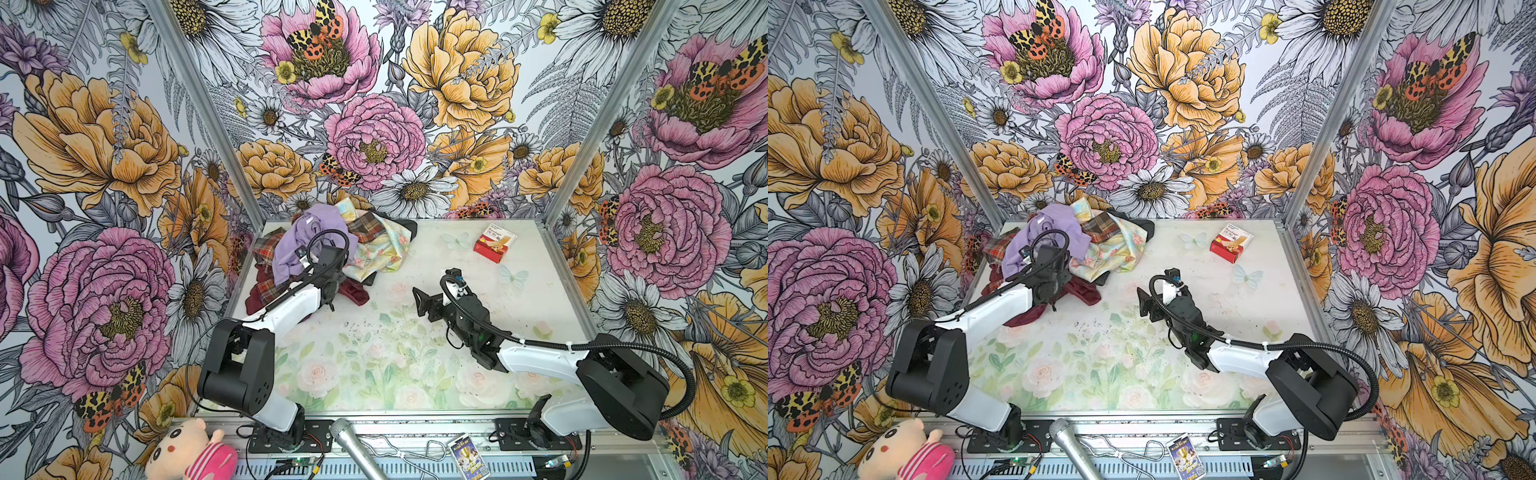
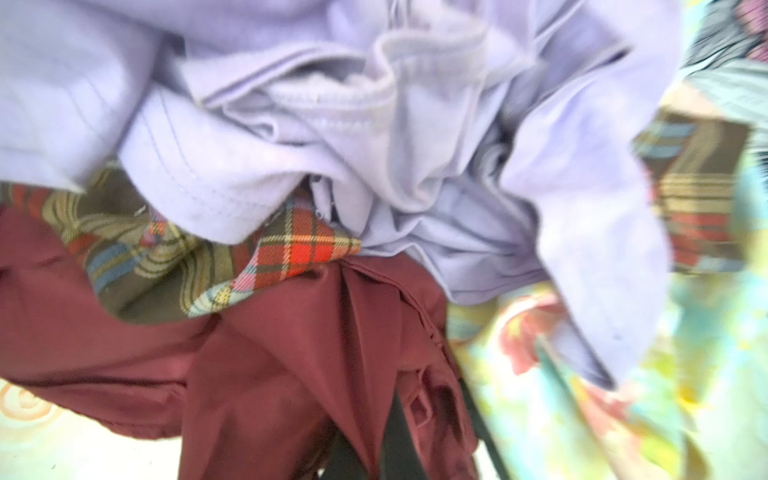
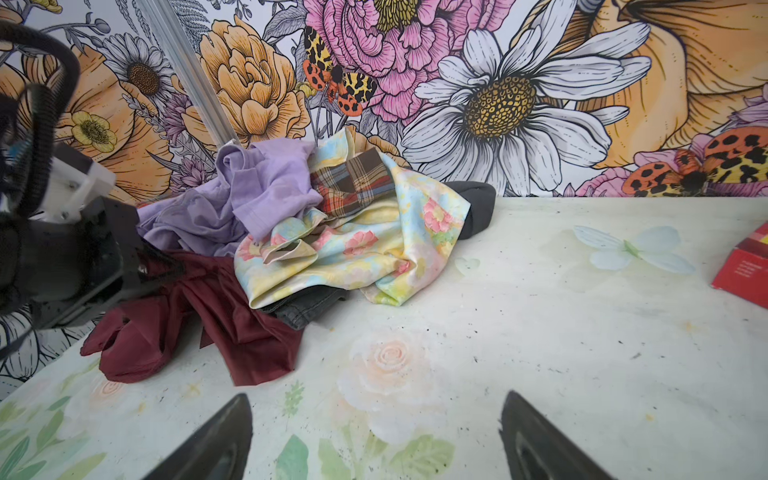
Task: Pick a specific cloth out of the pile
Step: 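Grasp the maroon shirt edge with the left gripper and lift it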
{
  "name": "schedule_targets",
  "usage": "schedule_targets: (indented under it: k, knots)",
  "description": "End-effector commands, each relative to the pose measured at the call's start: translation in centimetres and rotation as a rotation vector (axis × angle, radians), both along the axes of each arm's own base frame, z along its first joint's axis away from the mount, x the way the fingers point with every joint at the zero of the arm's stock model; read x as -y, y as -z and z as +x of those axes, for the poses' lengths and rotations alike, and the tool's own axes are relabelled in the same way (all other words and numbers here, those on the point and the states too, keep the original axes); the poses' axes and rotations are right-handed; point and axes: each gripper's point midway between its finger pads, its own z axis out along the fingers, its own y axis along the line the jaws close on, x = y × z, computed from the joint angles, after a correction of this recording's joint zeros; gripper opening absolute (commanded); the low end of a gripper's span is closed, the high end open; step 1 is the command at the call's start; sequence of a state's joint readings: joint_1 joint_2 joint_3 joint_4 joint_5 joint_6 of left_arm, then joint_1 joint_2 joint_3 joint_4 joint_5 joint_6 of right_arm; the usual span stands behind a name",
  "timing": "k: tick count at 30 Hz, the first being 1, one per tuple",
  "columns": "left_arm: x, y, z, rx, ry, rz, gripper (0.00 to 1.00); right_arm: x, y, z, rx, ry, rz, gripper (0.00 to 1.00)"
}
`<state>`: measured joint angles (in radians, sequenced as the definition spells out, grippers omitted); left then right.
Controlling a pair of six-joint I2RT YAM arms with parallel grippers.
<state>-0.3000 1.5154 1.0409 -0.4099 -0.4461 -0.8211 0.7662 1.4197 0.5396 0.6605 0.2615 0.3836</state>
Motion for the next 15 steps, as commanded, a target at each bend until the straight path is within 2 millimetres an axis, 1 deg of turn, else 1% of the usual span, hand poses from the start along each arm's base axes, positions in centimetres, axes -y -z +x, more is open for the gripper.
schedule_targets:
  k: [1, 6, 12, 15]
  knots:
    - [0.3, -4.6, 0.7, 0.063, 0.072, -0.003, 0.0, -0.1, -1.6, 0.5, 0.019, 0.016, 0.031, 0.94]
    - [-0.5, -9.8, 1.0, 0.152, 0.086, -0.019, 0.0, -0.7, -2.1, 0.7, 0.021, -0.001, 0.038, 0.94]
    - [-1.7, -15.6, 0.9, 0.262, 0.088, -0.048, 0.0, -1.5, -2.3, 0.6, 0.022, -0.019, 0.033, 0.95]
    - [-1.8, -18.2, 1.0, 0.318, 0.094, -0.072, 0.0, -1.7, -2.5, 0.6, 0.024, -0.023, 0.032, 0.95]
